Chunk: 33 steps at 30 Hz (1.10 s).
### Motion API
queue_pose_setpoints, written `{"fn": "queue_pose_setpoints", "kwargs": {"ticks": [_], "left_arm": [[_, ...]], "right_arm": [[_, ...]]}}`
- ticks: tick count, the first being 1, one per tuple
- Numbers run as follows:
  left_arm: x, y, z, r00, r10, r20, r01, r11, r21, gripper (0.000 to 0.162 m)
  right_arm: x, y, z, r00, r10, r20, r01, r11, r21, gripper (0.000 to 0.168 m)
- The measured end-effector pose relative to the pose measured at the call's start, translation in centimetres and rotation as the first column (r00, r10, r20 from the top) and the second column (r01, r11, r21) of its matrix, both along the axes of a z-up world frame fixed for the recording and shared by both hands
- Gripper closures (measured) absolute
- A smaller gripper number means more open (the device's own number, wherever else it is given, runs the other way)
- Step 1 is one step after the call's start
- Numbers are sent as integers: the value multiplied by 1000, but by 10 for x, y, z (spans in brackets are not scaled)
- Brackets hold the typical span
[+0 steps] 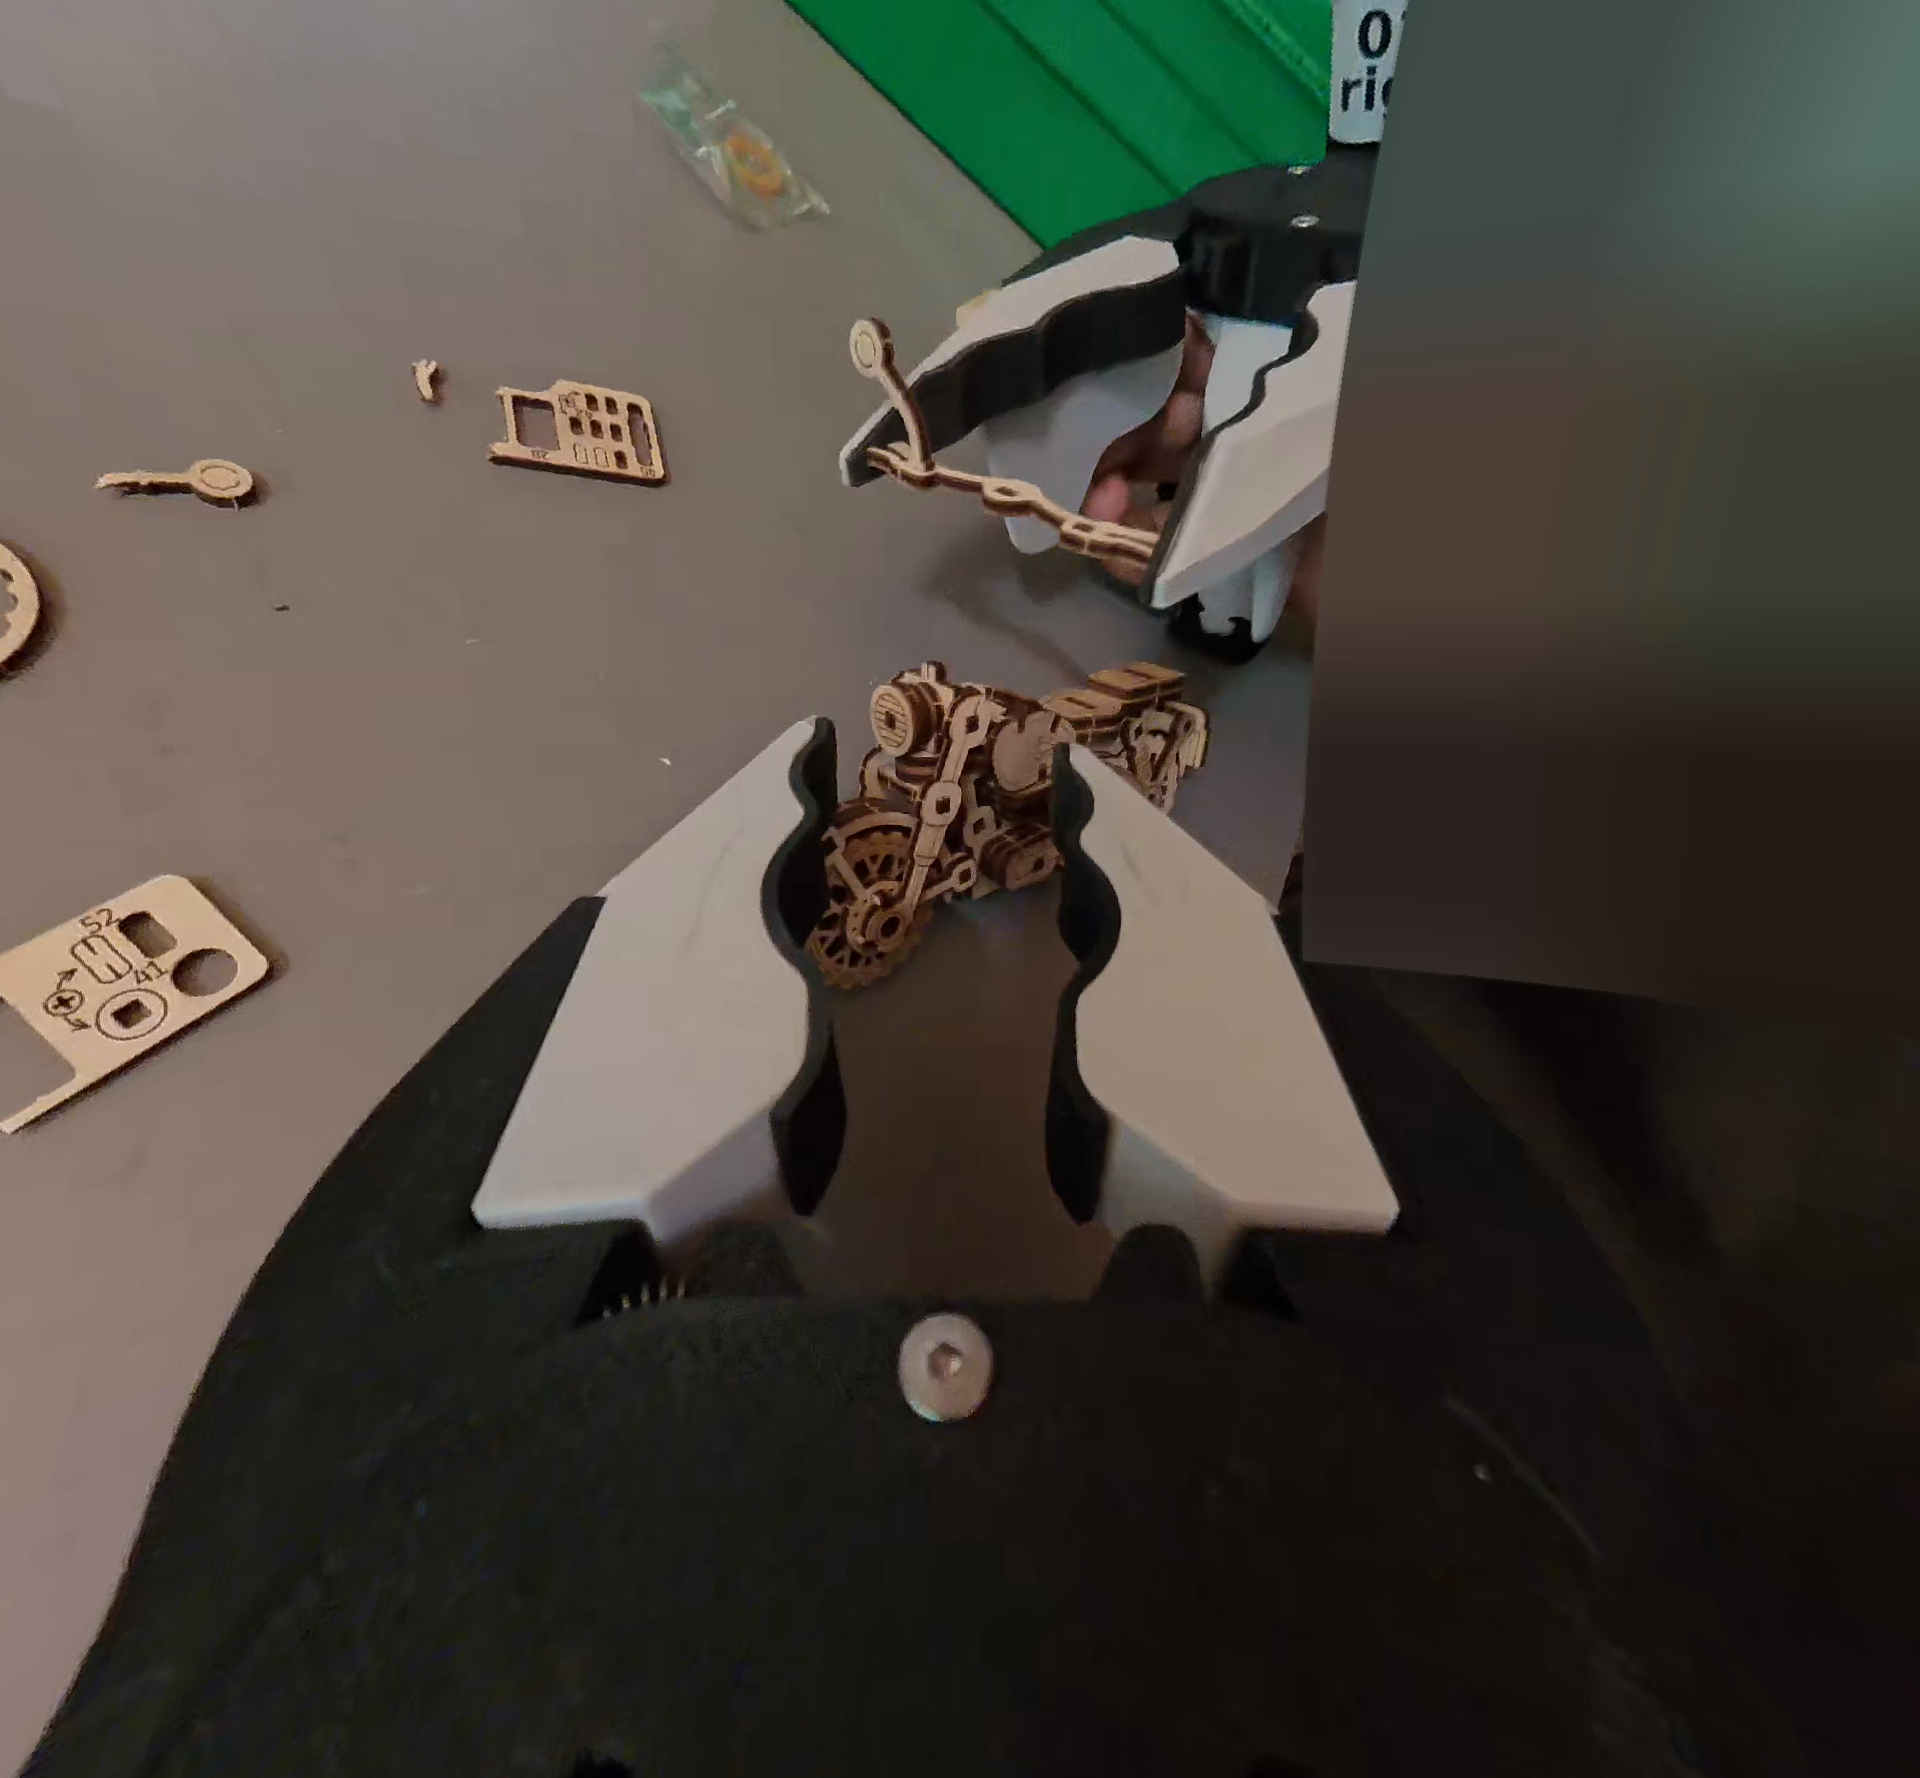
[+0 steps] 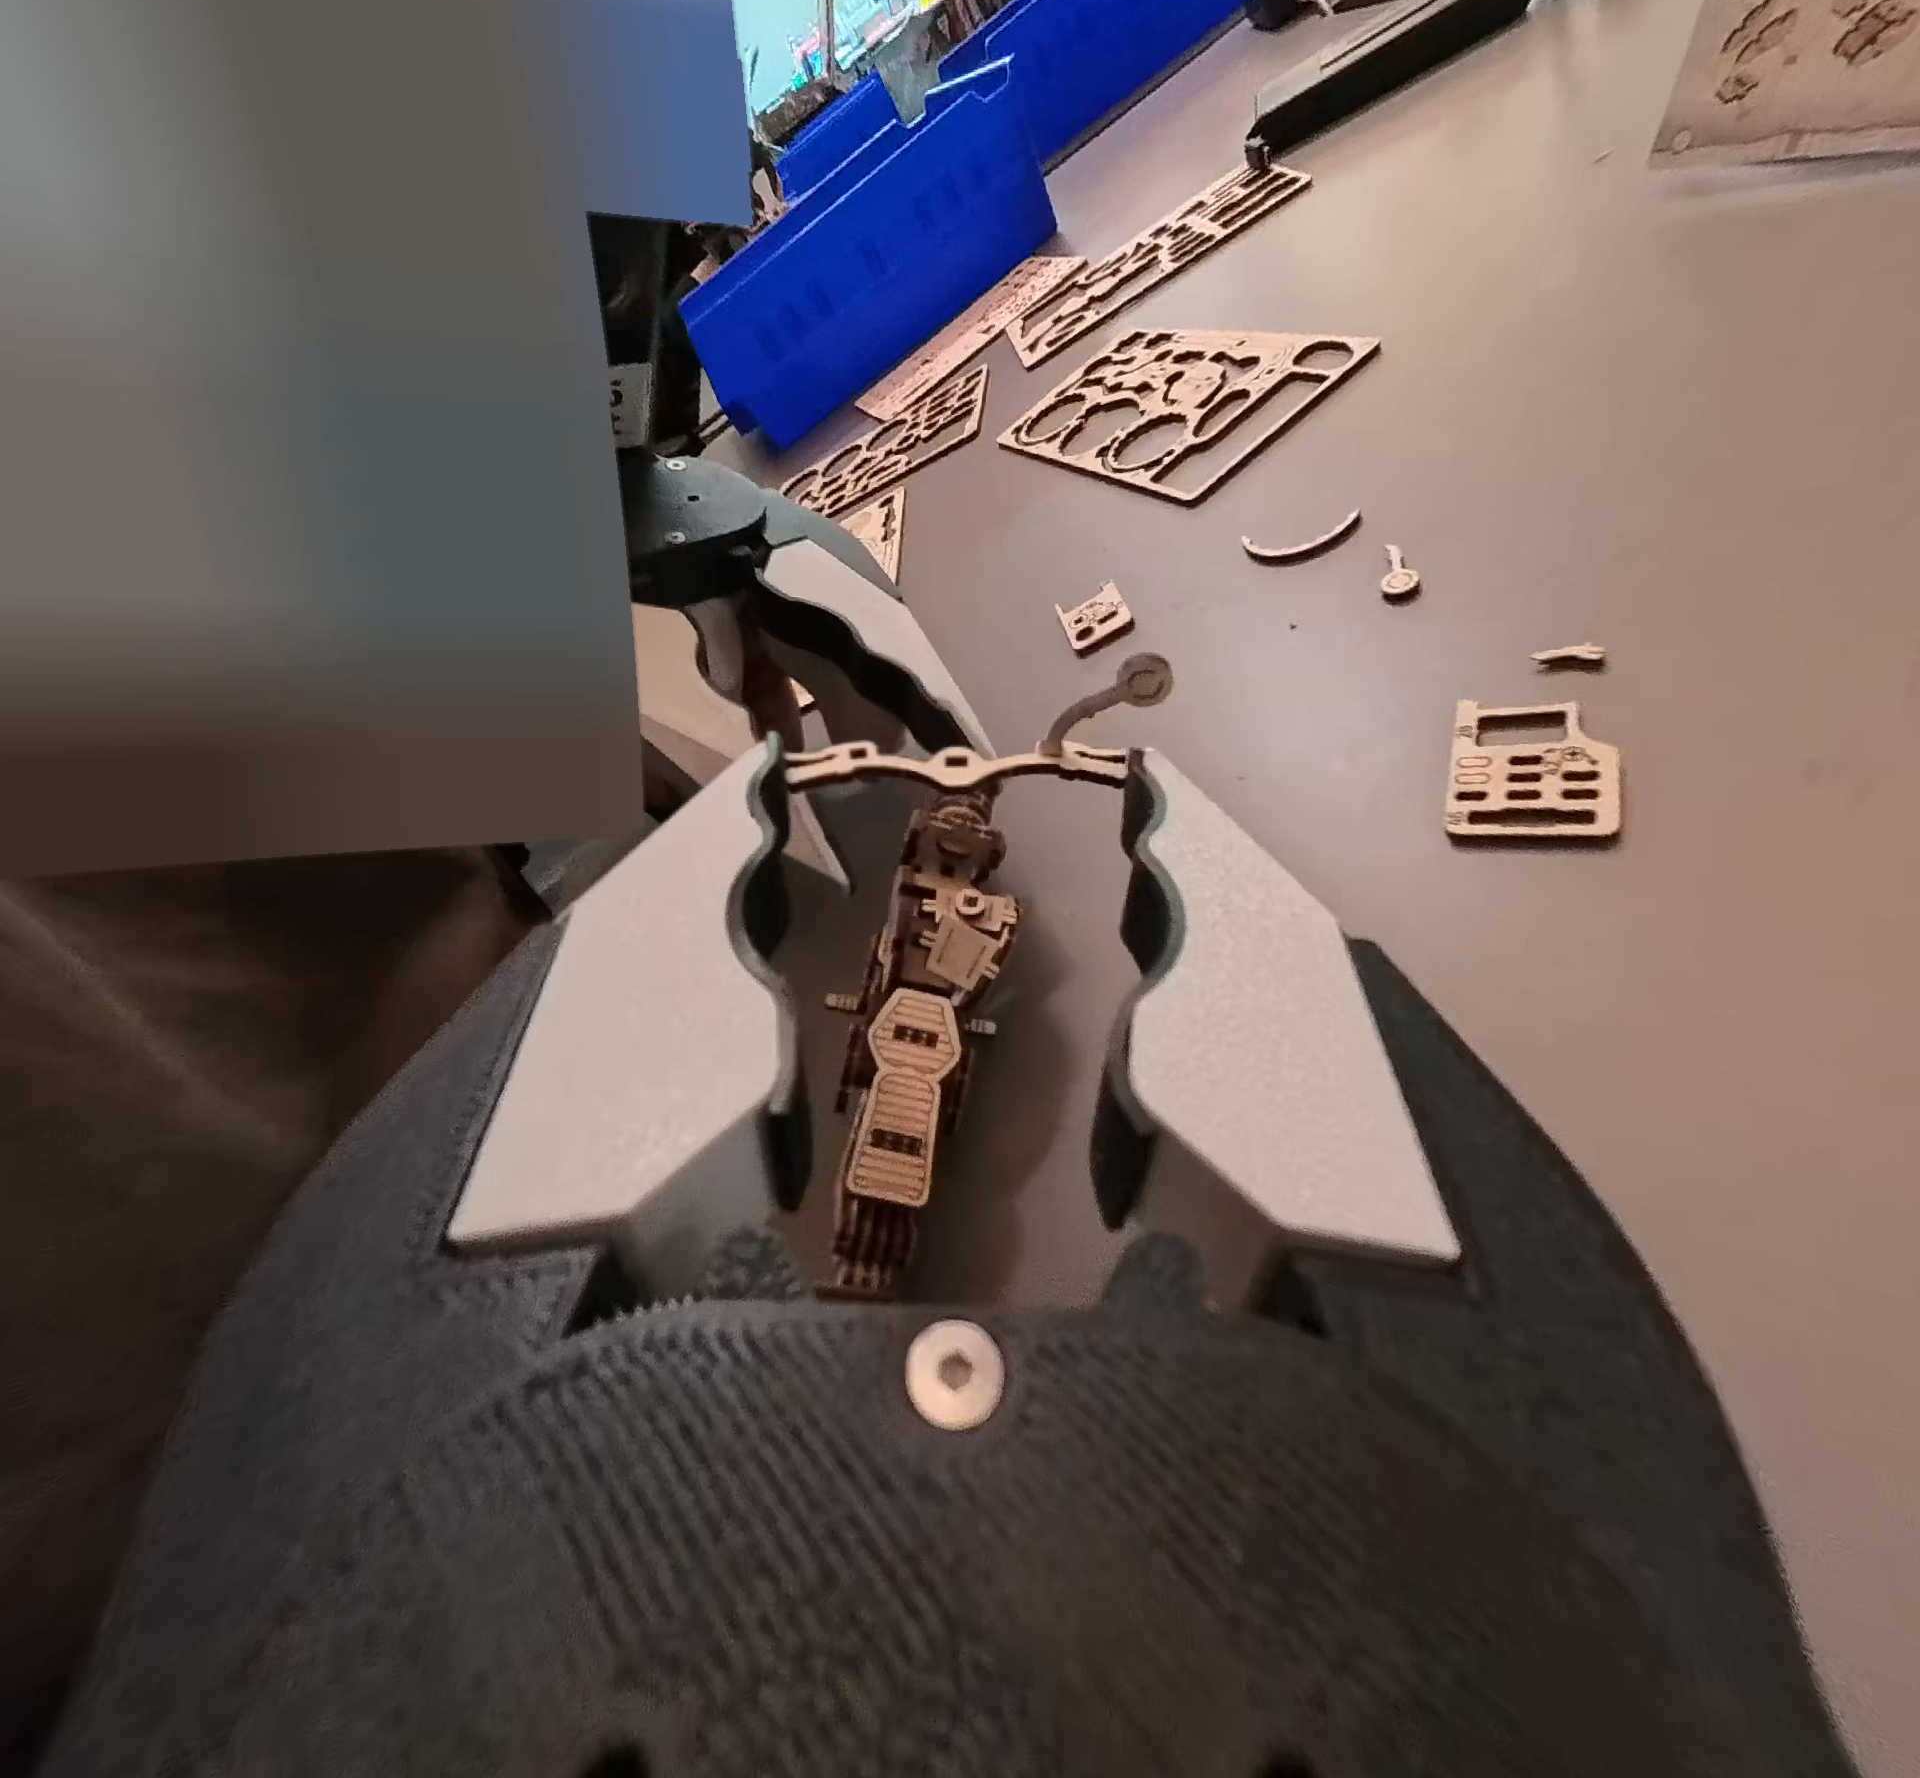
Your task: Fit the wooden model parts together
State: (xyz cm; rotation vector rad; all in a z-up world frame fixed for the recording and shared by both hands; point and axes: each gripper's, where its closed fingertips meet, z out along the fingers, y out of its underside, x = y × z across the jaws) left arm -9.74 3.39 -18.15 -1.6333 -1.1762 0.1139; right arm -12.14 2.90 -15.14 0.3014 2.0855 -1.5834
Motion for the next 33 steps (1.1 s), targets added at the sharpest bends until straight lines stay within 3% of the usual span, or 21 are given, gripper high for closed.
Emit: {"fn": "queue_pose_setpoints", "kwargs": {"ticks": [5, 11, 14, 18, 23, 27, 33], "left_arm": [[-2, -2, 8, 1000, -6, 4, 5, 997, 77, 123], [-2, -11, 27, 996, -79, 33, 68, 963, 261, 120], [-6, -19, 37, 986, -167, 12, 160, 961, 224, 119], [-3, -19, 16, 892, -433, 127, 425, 901, 85, 112], [-3, 4, 9, 770, -604, 207, 585, 797, 149, 109], [6, 12, -10, 701, -658, 275, 656, 746, 114, 110], [12, 9, -17, 688, -663, 294, 655, 742, 142, 119]], "right_arm": [[11, -1, -8, 999, 33, -30, -32, 999, 39, 105], [3, 5, 4, 998, 47, 43, -45, 998, -43, 105], [-2, 14, 12, 998, 52, 38, -49, 996, -74, 105], [-5, 24, 23, 999, 41, 11, -39, 993, -107, 105], [-2, 36, 25, 999, 1, -42, -6, 994, -109, 105], [-1, 42, 25, 998, -14, -60, 8, 994, -113, 105], [4, 39, 27, 1000, 25, 18, -22, 989, -147, 105]]}}
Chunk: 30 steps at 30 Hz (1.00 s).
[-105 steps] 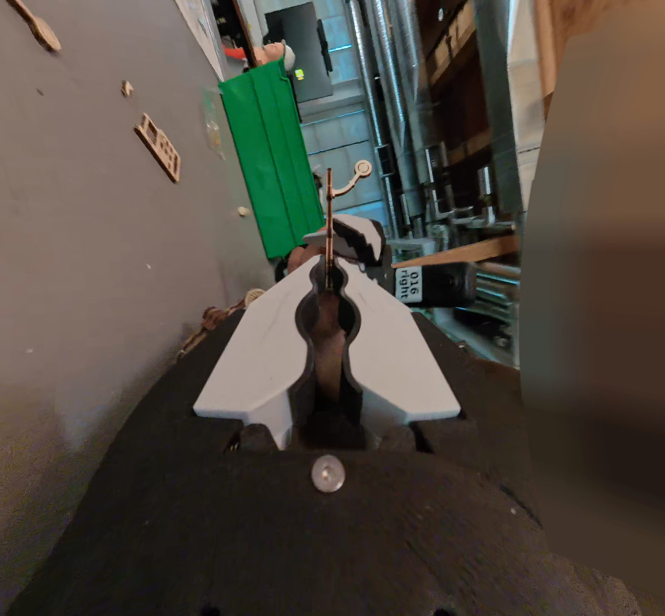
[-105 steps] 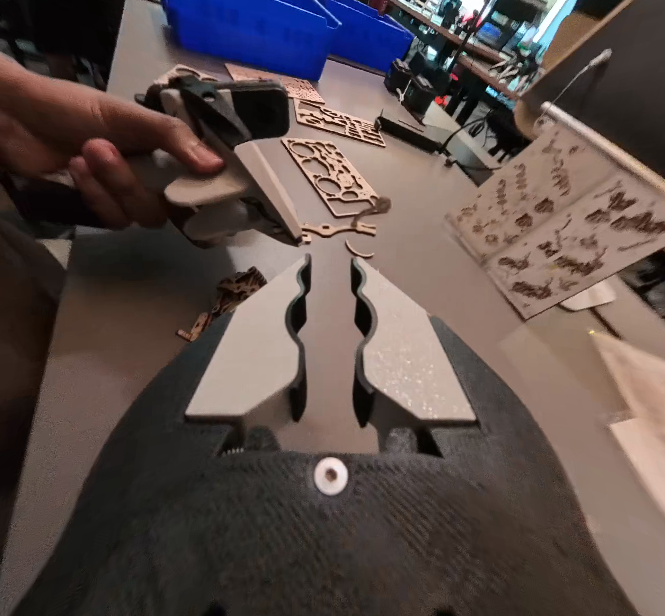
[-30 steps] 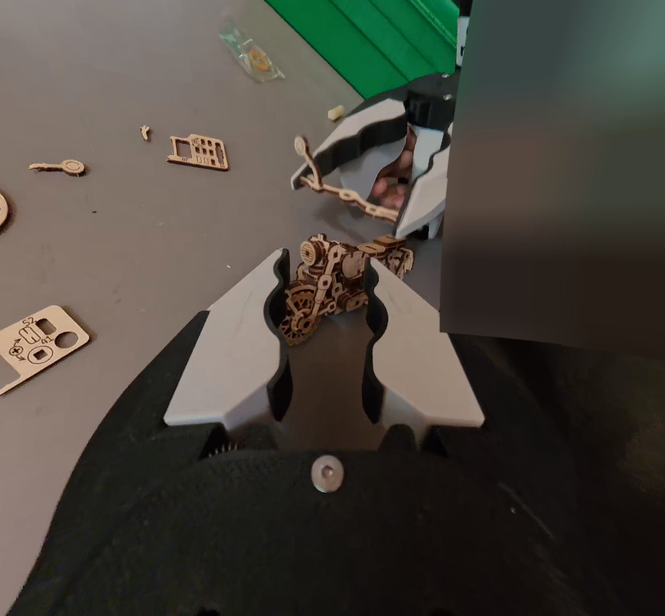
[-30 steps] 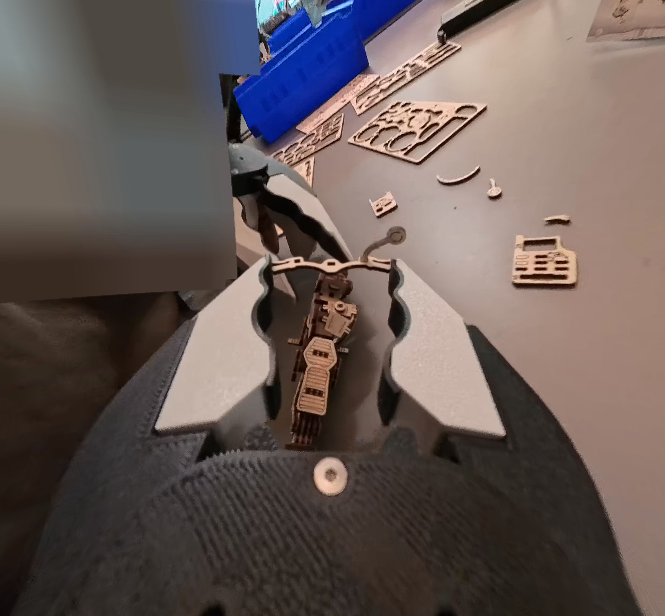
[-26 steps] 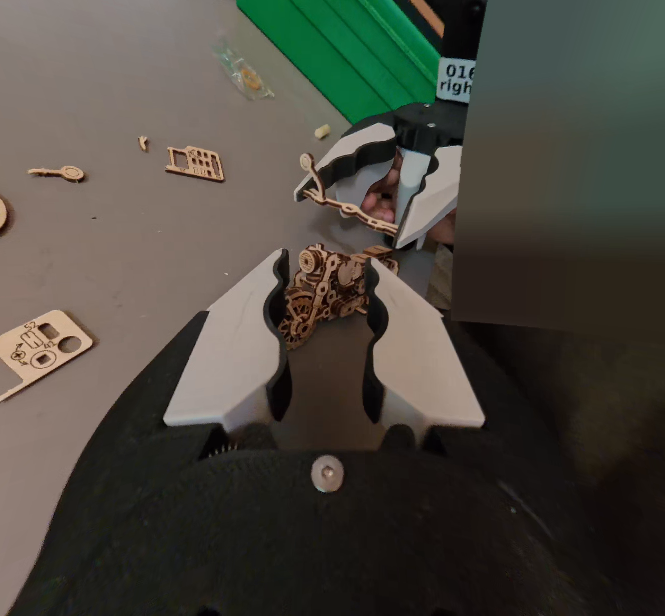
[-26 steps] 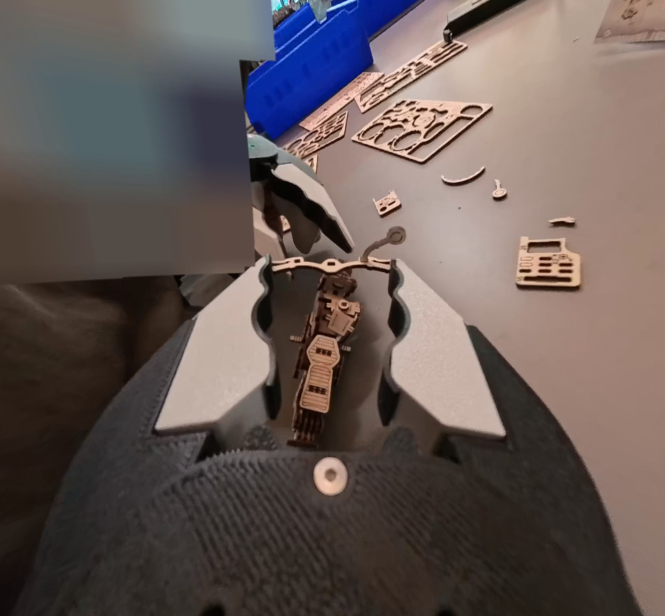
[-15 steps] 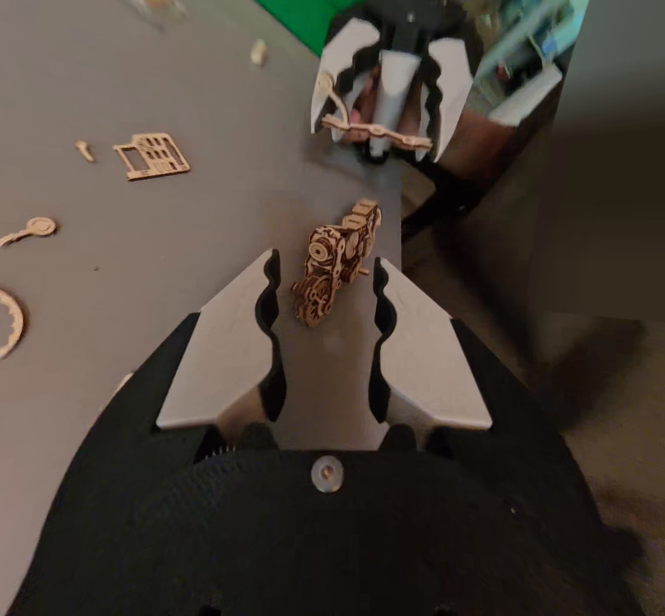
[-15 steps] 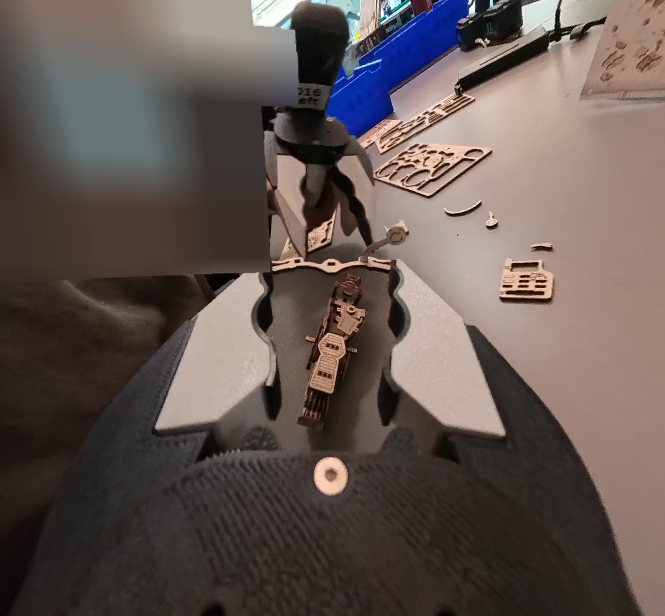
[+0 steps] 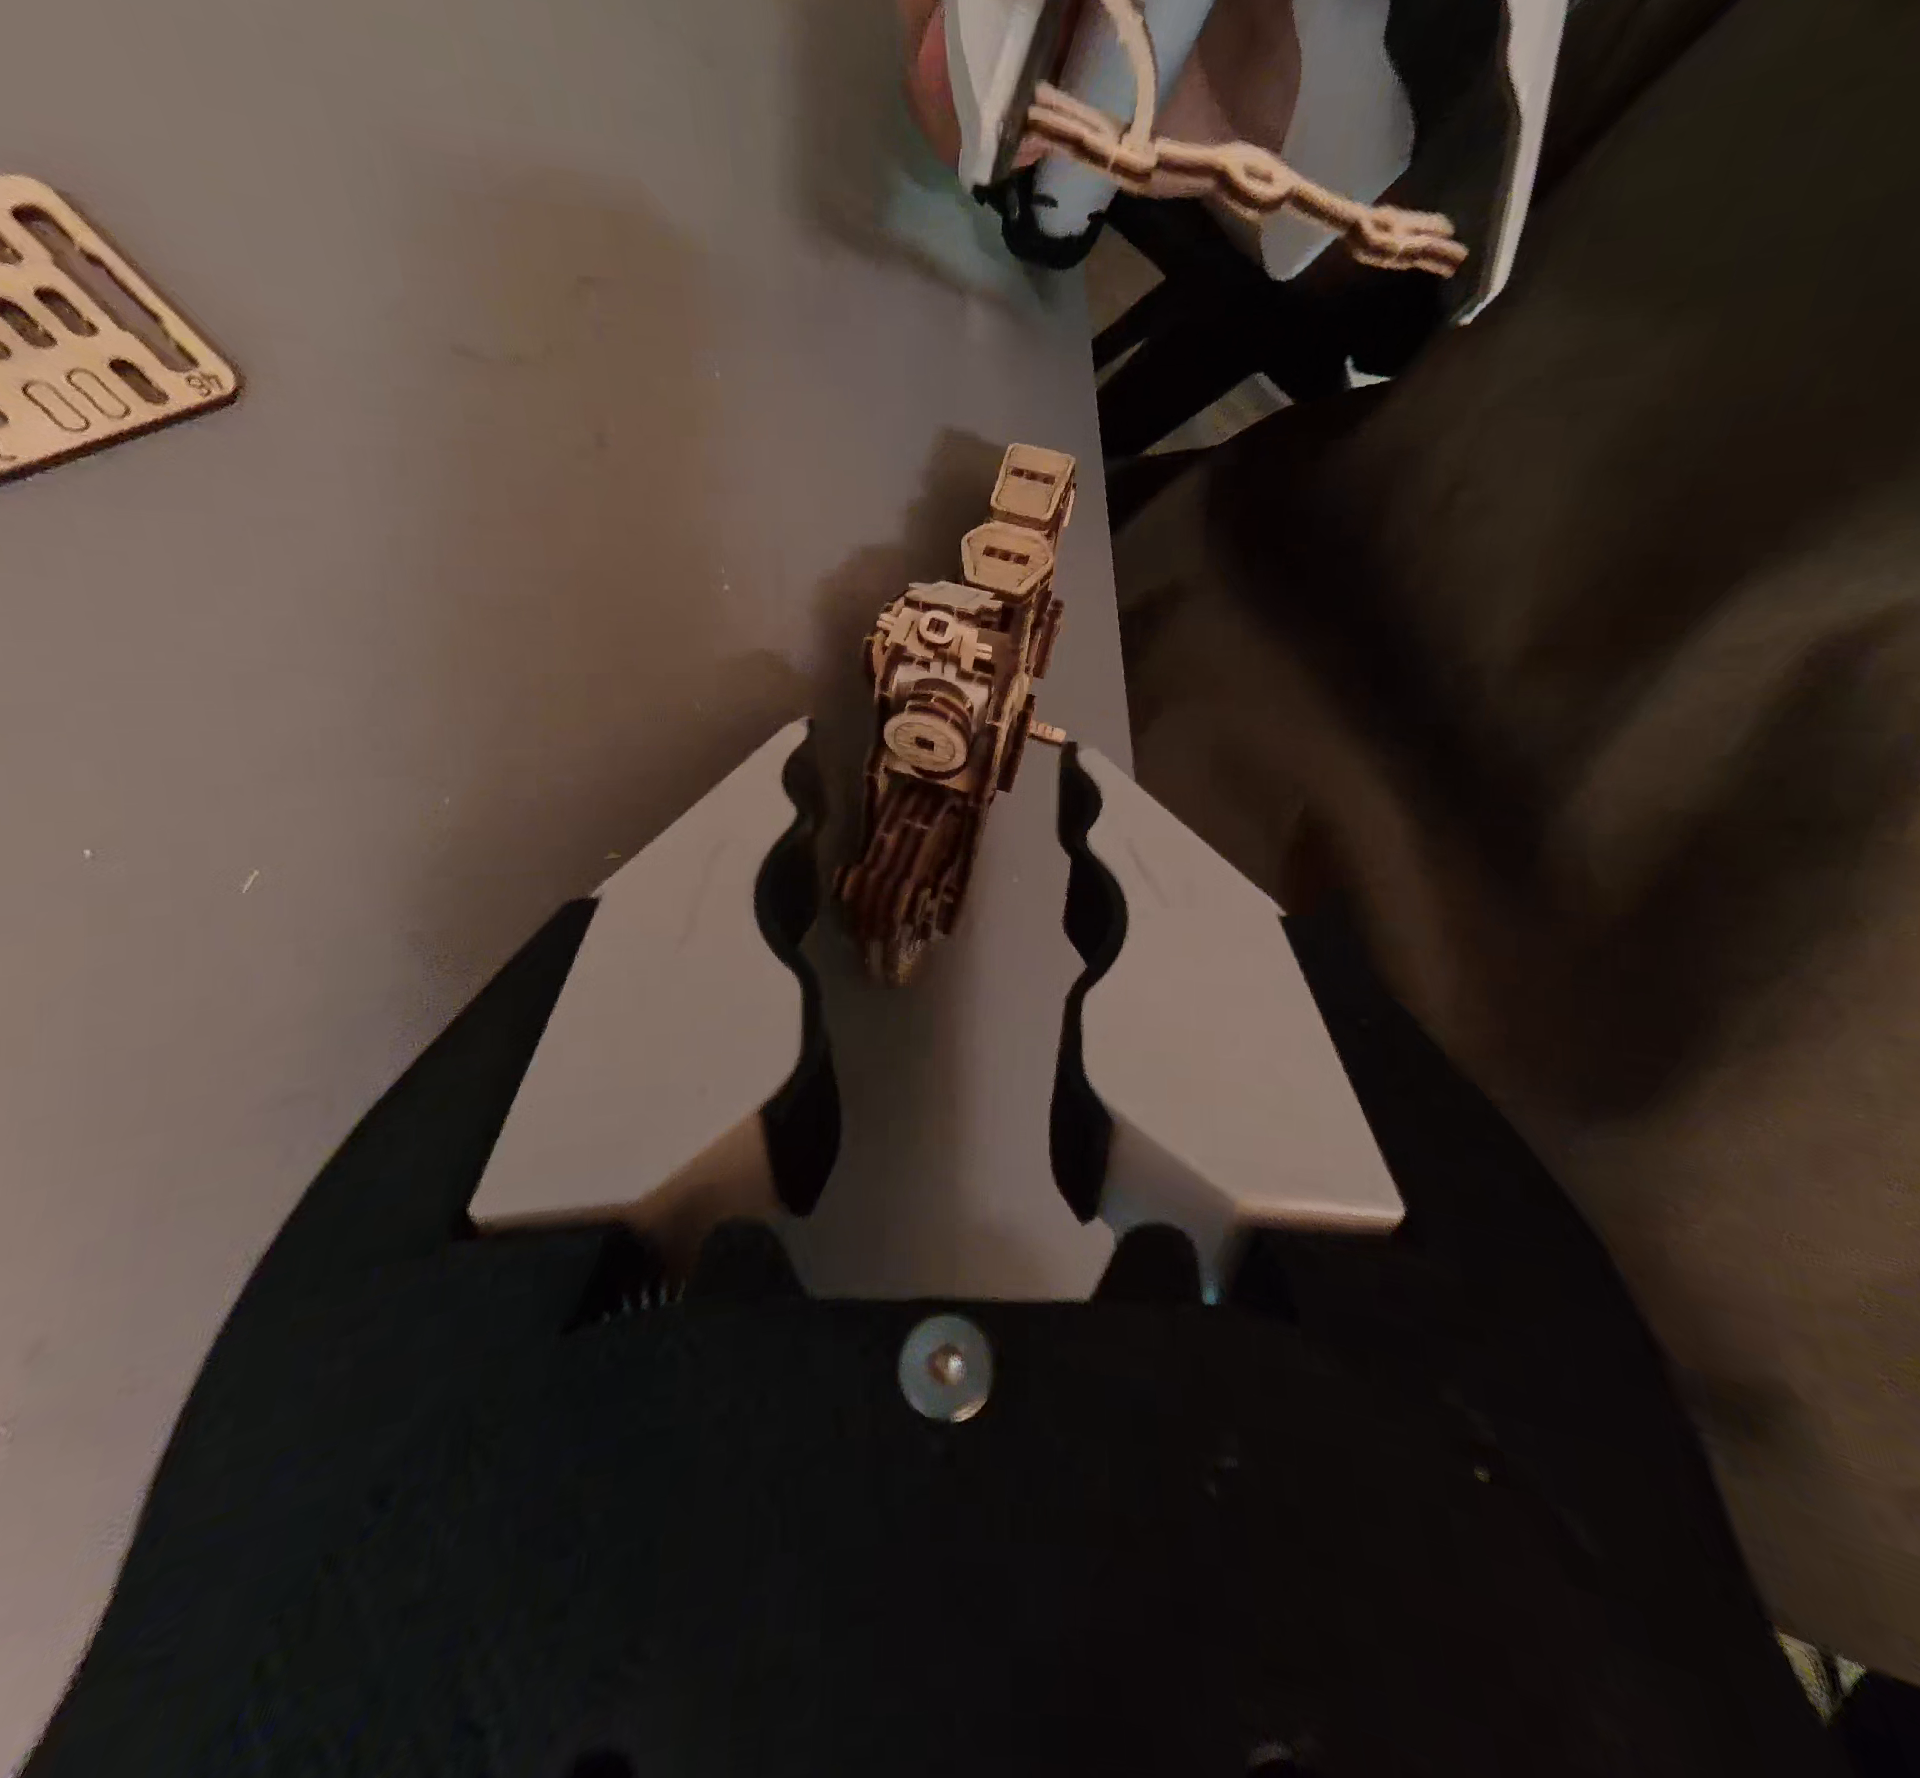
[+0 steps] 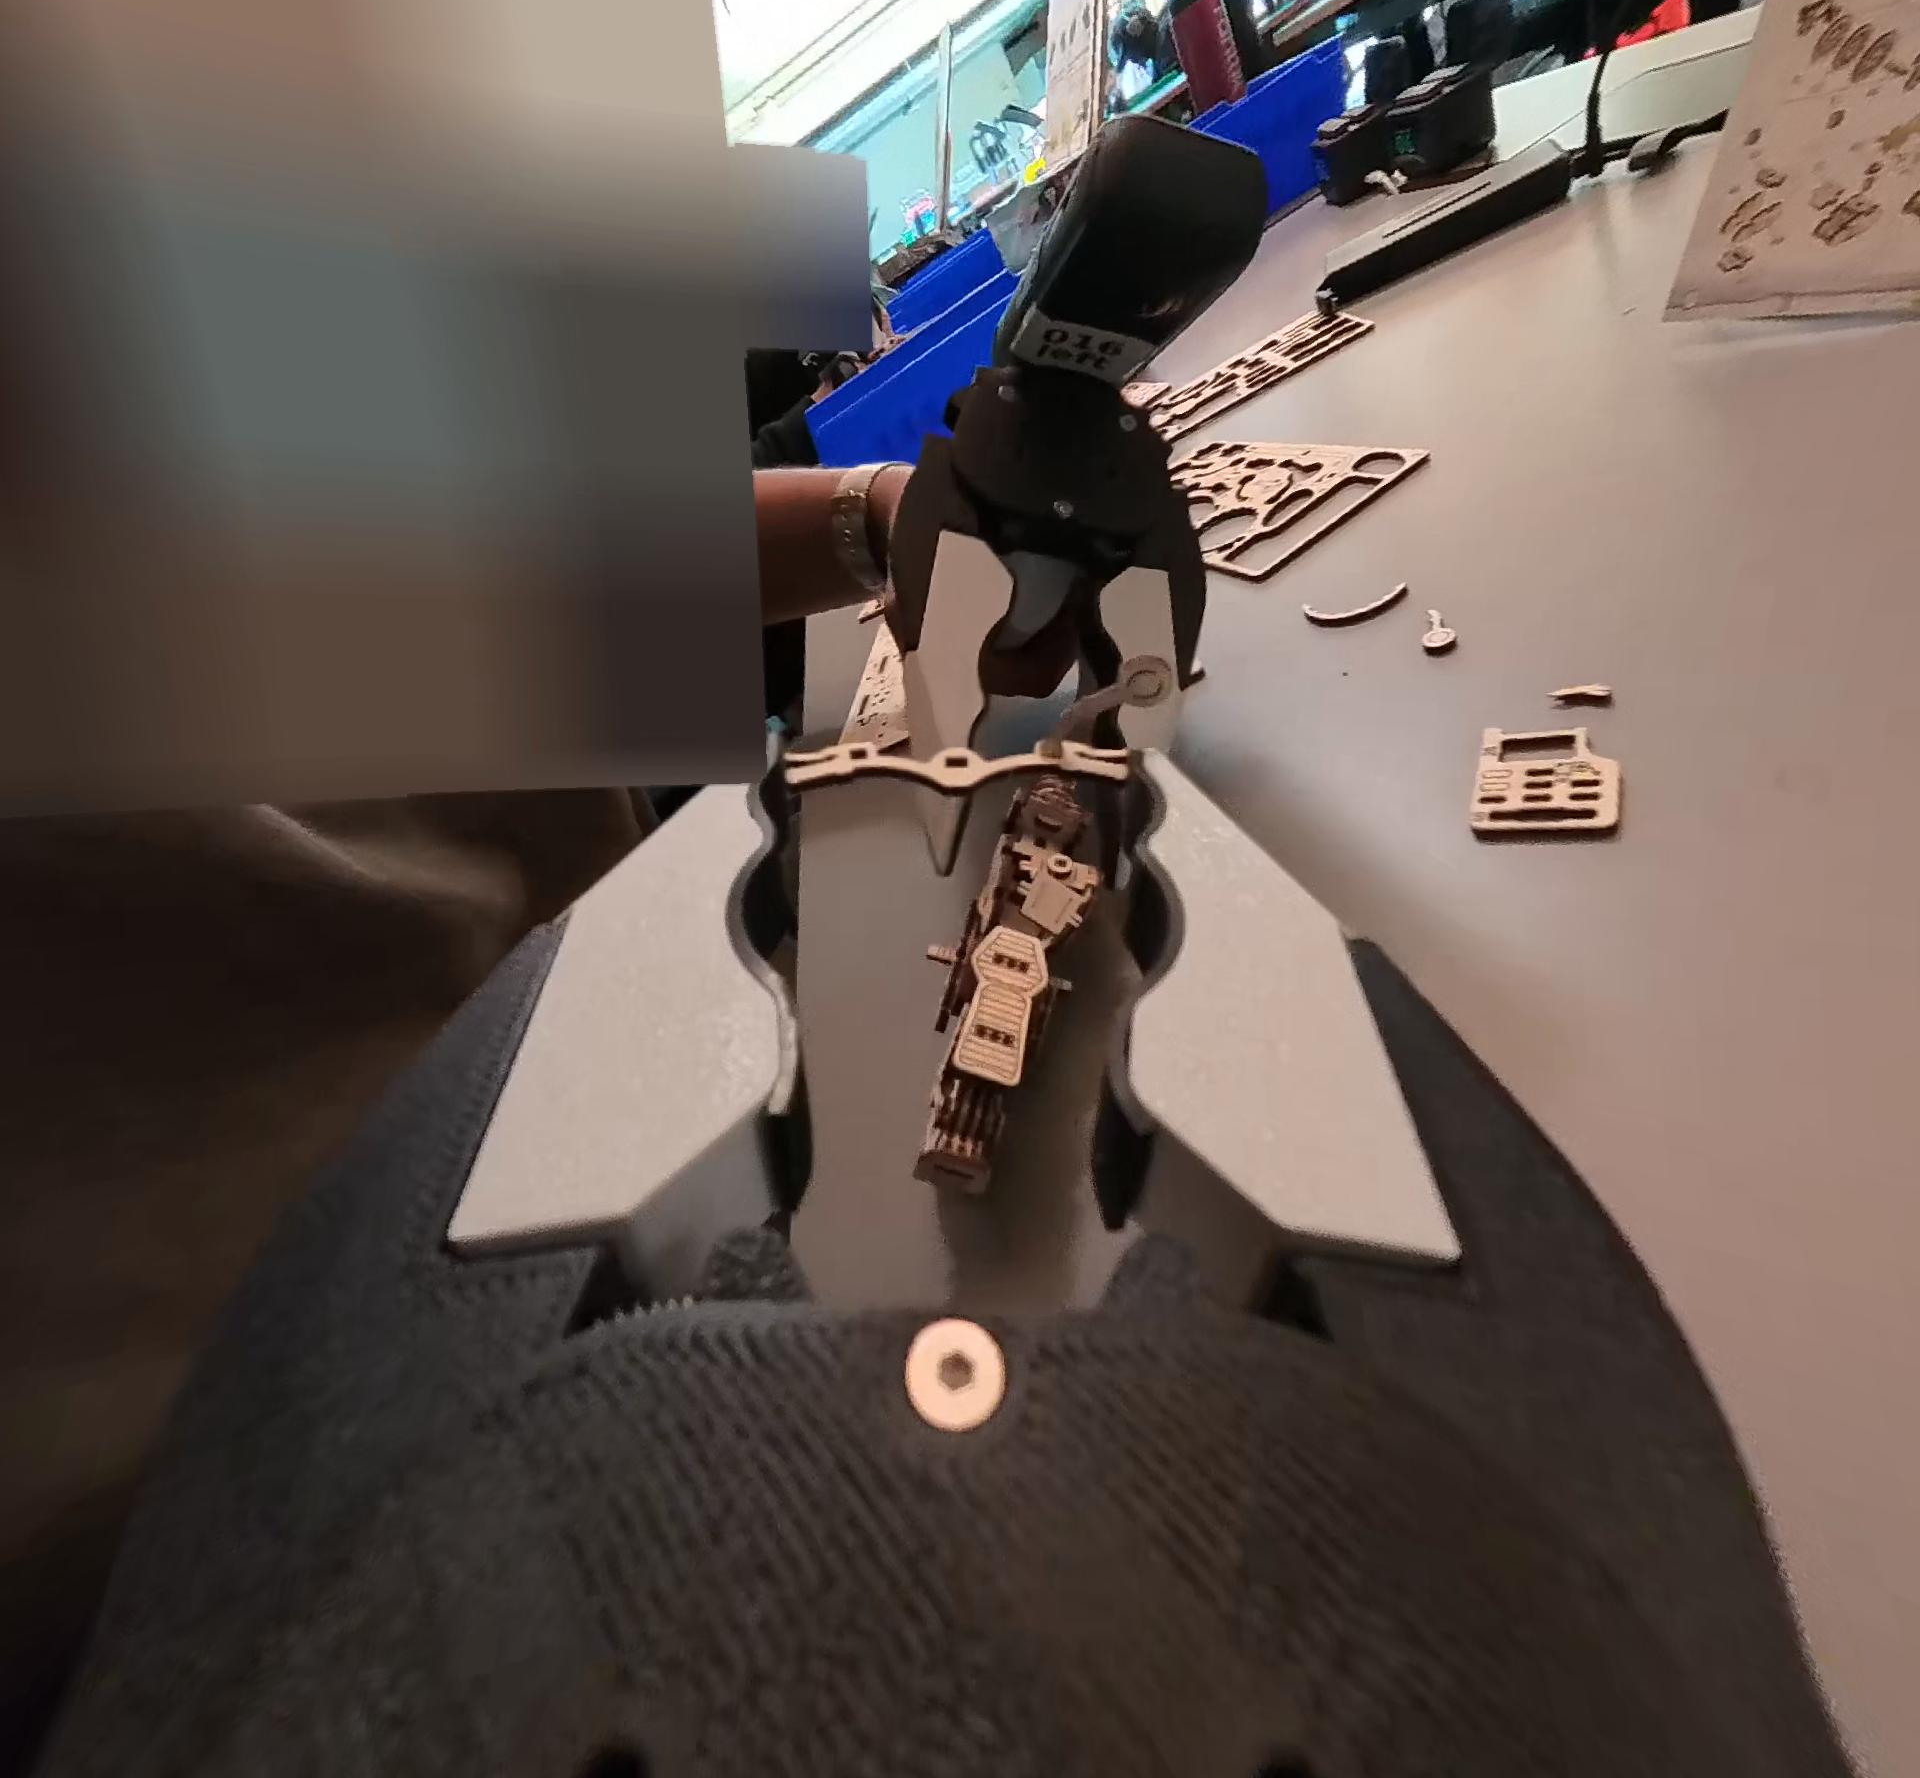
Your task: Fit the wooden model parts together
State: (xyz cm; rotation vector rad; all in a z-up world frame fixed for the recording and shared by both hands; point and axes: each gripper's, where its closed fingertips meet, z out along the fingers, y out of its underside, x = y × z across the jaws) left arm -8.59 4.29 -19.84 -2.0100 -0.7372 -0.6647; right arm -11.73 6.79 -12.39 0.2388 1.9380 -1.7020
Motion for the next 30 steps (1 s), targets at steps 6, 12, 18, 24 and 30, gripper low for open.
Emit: {"fn": "queue_pose_setpoints", "kwargs": {"ticks": [6, 12, 18, 24, 30], "left_arm": [[-2, -1, 7, 999, 36, 30, -39, 993, 109, 140], [0, 3, 16, 994, 85, -74, -74, 987, 146, 141], [-6, 4, 28, 909, 234, -345, -199, 971, 133, 141], [3, 1, 28, 844, 336, -419, -290, 942, 171, 141], [5, -2, 31, 820, 359, -447, -306, 933, 188, 141]], "right_arm": [[9, -7, -8, 999, 40, -5, -39, 999, 34, 105], [15, -16, -9, 994, 79, -69, -76, 996, 50, 105], [26, -26, -9, 971, 155, -181, -149, 988, 44, 104], [38, -35, -18, 943, 233, -237, -225, 972, 62, 104], [40, -44, -21, 925, 225, -307, -211, 974, 77, 104]]}}
